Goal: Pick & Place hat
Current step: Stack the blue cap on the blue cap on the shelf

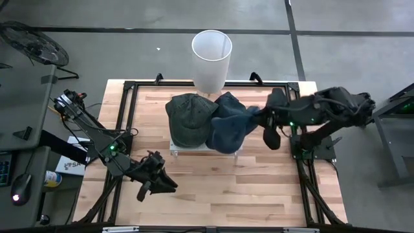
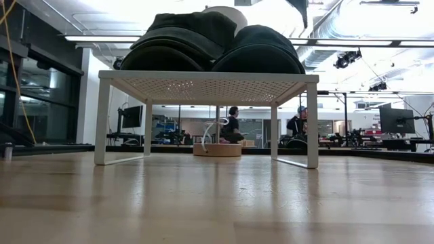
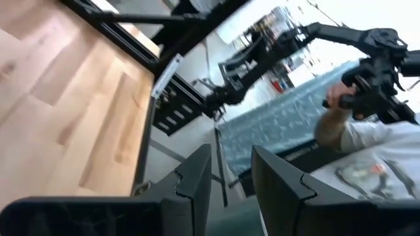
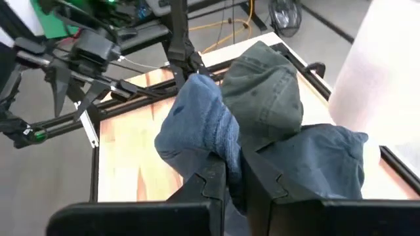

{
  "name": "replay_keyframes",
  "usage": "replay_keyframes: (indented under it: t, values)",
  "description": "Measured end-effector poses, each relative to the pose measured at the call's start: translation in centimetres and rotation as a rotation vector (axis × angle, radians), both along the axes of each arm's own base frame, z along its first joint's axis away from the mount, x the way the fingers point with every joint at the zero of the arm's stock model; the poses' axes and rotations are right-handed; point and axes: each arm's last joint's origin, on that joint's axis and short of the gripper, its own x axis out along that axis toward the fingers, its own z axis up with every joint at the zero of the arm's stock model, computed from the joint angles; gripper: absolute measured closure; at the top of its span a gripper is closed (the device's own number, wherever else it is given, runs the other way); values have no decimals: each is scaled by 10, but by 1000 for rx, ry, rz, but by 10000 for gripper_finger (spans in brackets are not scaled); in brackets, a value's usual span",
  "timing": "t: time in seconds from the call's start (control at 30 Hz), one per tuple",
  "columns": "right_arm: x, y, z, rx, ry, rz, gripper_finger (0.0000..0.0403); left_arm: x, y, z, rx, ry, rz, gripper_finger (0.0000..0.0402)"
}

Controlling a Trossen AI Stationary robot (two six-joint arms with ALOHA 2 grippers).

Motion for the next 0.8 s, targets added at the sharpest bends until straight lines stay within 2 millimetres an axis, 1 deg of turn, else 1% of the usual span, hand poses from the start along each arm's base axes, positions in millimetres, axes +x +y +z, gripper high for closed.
replay_keyframes:
  t: [0.3,0.57,0.8]
  values:
    - [4,-27,-6,98,72,-46,385,1,2,0,9,-7,74,296]
    - [14,-41,-10,139,99,-73,381,1,3,0,14,-11,123,296]
    - [30,-49,-19,129,145,-82,386,1,5,1,14,-16,151,296]
